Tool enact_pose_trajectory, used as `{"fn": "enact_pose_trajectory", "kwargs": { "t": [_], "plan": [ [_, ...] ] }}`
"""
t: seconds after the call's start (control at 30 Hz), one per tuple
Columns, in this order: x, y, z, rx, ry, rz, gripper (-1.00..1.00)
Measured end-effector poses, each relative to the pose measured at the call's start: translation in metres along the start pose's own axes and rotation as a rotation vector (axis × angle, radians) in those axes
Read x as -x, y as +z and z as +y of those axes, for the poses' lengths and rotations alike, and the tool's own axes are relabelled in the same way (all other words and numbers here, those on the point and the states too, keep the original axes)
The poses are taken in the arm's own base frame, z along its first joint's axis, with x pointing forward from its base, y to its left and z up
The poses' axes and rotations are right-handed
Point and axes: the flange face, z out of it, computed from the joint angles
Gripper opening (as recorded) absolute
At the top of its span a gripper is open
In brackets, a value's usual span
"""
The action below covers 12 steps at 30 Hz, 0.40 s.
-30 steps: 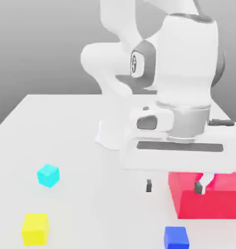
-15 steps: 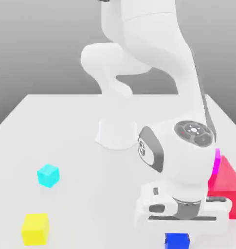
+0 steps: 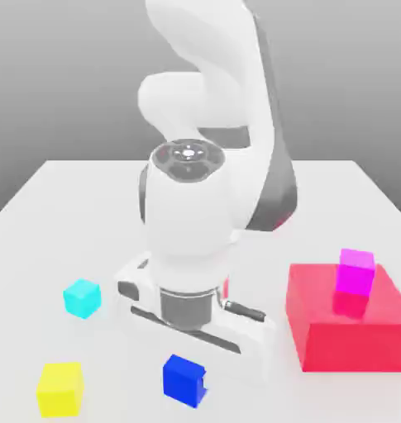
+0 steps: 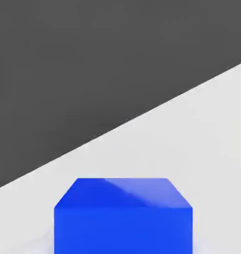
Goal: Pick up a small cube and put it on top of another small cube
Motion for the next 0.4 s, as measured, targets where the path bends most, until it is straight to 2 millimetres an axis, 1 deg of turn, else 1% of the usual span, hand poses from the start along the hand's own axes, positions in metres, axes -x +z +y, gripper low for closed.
{"fn": "enact_pose_trajectory", "kwargs": {
  "t": [0.13,0.17,0.2,0.27,0.3,0.4],
  "plan": [
    [-0.090,-0.014,0.036,-0.003,0.302,-0.007,-1.00],
    [-0.101,-0.009,0.041,-0.003,0.338,-0.008,-1.00],
    [-0.106,0.001,0.044,-0.004,0.357,-0.009,-1.00],
    [-0.110,0.027,0.046,-0.004,0.371,-0.009,-1.00],
    [-0.110,0.039,0.047,-0.004,0.373,-0.009,1.00],
    [-0.110,0.039,0.047,-0.004,0.373,-0.009,1.00]
  ]
}}
